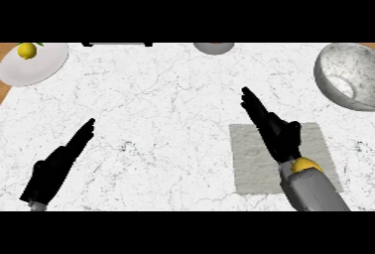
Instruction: Pick the cupcake from the placemat and place it in the bowl
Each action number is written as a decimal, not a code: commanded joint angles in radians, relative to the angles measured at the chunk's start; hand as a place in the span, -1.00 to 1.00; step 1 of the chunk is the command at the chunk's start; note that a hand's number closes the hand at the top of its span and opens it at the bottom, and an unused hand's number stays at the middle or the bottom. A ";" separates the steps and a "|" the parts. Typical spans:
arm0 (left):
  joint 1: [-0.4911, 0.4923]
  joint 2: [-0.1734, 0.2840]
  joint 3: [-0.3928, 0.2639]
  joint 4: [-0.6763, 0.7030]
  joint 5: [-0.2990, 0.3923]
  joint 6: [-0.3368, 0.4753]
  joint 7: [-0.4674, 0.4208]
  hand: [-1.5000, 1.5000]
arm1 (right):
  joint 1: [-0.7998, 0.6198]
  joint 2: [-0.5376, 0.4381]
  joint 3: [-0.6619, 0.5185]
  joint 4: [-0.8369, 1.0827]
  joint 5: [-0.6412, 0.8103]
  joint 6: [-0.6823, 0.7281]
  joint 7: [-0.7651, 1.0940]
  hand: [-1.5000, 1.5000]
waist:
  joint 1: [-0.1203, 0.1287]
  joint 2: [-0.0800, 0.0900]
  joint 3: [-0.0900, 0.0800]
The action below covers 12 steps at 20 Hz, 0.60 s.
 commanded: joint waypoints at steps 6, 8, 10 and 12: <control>-0.110 -0.182 0.052 -0.043 0.010 0.142 -0.064 0.00 | -0.016 -0.264 0.216 -0.041 0.022 0.577 -0.146 1.00 | 0.025 -0.008 -0.001; -0.093 -0.202 0.075 -0.017 0.040 0.158 -0.049 0.00 | -0.030 -0.347 0.045 -0.074 0.255 0.265 -0.355 1.00 | -0.043 -0.020 0.002; -0.122 -0.218 0.094 0.014 0.054 0.153 -0.054 0.00 | 0.097 -0.304 -0.058 0.024 0.062 0.325 -0.554 -1.00 | -0.036 -0.003 0.004; -0.161 -0.265 0.053 0.006 0.019 0.188 -0.036 0.00 | 0.134 -0.263 -0.063 0.060 -0.026 0.421 -0.658 -1.00 | -0.029 -0.004 0.004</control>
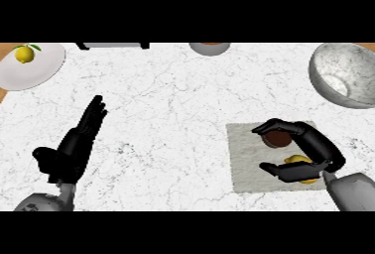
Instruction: Pick the cupcake from the placemat and place it in the bowl
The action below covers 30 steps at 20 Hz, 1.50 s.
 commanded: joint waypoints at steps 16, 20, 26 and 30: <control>-0.081 -0.139 0.034 0.138 -0.068 -0.018 -0.053 0.00 | -0.045 -0.215 -0.251 -0.014 -0.028 0.178 -0.039 -1.00 | 0.017 0.000 -0.004; -0.089 -0.151 0.028 0.129 -0.082 -0.015 -0.032 0.00 | -0.137 -0.229 -0.210 0.019 -0.013 0.229 0.125 -1.00 | 0.025 0.001 -0.004; -0.068 -0.158 0.020 0.076 -0.114 -0.010 -0.003 0.00 | -0.171 -0.197 -0.125 0.103 0.143 0.262 0.160 -1.00 | 0.033 0.001 -0.003; -0.087 -0.141 0.079 0.062 -0.094 -0.043 0.042 0.00 | -0.095 -0.200 -0.122 0.103 0.242 0.271 0.092 -1.00 | 0.021 -0.001 -0.003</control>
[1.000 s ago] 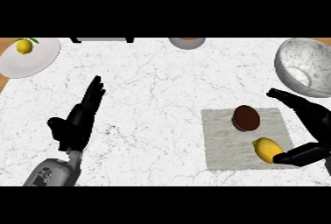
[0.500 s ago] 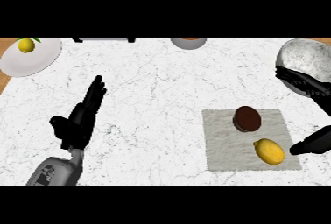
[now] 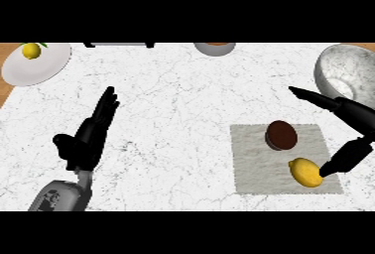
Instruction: Pick the cupcake from the placemat and place it in the bowl
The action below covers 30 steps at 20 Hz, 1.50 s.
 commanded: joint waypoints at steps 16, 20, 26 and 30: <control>0.108 -0.044 0.057 -0.104 -0.083 -0.063 0.021 0.00 | 0.000 0.062 -0.130 0.235 0.127 0.205 -0.261 -1.00 | -0.001 -0.001 0.000; -0.002 -0.076 0.107 0.004 -0.062 -0.095 0.040 0.00 | 0.018 0.116 -0.114 0.239 0.150 0.199 -0.232 -1.00 | -0.006 0.000 0.000; 0.009 -0.130 0.085 0.026 -0.118 -0.072 -0.013 0.00 | -0.028 0.199 -0.090 0.295 0.179 0.175 -0.187 -1.00 | -0.003 0.000 0.000; 0.069 -0.119 0.073 -0.067 -0.126 -0.091 0.026 0.00 | -0.107 0.210 -0.110 0.443 0.205 0.185 -0.227 -1.00 | 0.008 0.002 0.001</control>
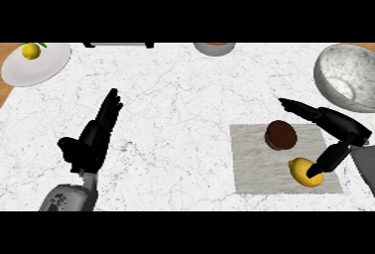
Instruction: Pick the cupcake from the placemat and place it in the bowl
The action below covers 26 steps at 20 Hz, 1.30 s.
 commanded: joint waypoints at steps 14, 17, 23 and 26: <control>-0.074 -0.071 0.021 0.033 -0.072 -0.004 0.064 0.00 | -0.086 0.060 0.025 0.302 0.277 -0.216 -0.233 -1.00 | 0.002 0.002 0.001; 0.049 -0.019 0.032 -0.106 -0.036 -0.065 0.078 0.00 | -0.125 0.123 0.053 0.303 0.315 -0.243 -0.174 -1.00 | 0.011 0.001 0.001; 0.017 -0.094 -0.002 -0.053 -0.113 -0.002 0.039 0.00 | -0.053 0.109 0.081 0.264 0.348 -0.200 -0.262 1.00 | -0.002 -0.001 0.000; -0.025 -0.056 0.063 0.037 -0.058 -0.057 0.000 0.00 | -0.043 0.138 0.182 0.224 0.439 -0.309 -0.340 1.00 | -0.004 0.001 0.000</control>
